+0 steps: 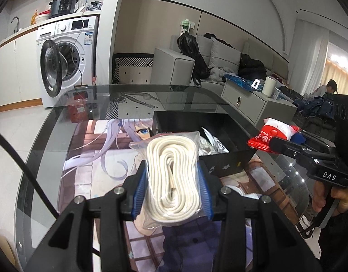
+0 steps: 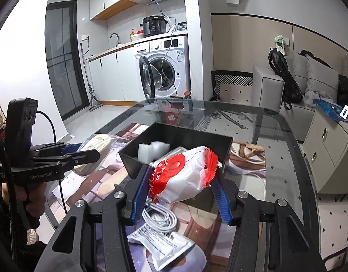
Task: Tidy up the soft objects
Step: 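Lift the rope bag over the box with the left tool while the right tool carries the balloon packet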
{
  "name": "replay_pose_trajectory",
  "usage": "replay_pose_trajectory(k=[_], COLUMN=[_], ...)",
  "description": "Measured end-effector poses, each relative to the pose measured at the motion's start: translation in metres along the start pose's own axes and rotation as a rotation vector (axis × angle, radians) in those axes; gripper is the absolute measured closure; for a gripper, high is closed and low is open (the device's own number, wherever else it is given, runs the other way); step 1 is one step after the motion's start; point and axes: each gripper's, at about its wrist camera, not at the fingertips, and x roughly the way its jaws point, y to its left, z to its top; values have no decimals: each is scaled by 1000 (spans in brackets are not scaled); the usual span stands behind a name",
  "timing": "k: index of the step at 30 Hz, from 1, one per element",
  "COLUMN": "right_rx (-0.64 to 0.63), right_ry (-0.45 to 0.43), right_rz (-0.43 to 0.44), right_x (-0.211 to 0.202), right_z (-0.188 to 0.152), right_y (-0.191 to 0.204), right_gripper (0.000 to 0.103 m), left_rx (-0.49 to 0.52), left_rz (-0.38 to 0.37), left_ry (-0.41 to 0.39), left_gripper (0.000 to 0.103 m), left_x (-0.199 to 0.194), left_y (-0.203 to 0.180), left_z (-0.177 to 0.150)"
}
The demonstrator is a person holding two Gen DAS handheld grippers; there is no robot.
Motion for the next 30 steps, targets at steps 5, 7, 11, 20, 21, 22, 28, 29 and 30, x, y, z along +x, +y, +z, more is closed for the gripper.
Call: replay_pose_trajectory(k=[5, 7, 11, 20, 21, 22, 28, 29, 30], right_rx=[2, 2, 5, 12, 12, 12, 17, 18, 18], right_ry=[-1, 1, 5, 27, 30, 33, 44, 44, 47], right_rz=[-2, -1, -5, -16, -18, -20, -23, -23, -22], right_x=[7, 8, 15, 39, 41, 44, 56, 58, 57], right_z=[8, 8, 12, 19, 20, 21, 25, 25, 26], right_y=[-2, -2, -3, -11, -11, -12, -16, -16, -16], right_gripper=[50, 50, 50, 50, 50, 50, 50, 50, 50], left_rx=[5, 7, 1, -4, 0, 1, 7, 5, 2], left_rz=[-7, -10, -13, -35, -36, -34, -37, -36, -36], left_ry=[-4, -6, -8, -5, -2, 1, 20, 23, 26], left_gripper=[63, 63, 63, 63, 63, 63, 63, 63, 63], left_x=[6, 9, 17, 41, 44, 46, 61, 64, 66], left_y=[-4, -5, -7, -13, -14, -15, -18, -18, -18], left_z=[8, 12, 21, 38, 39, 40, 45, 46, 47])
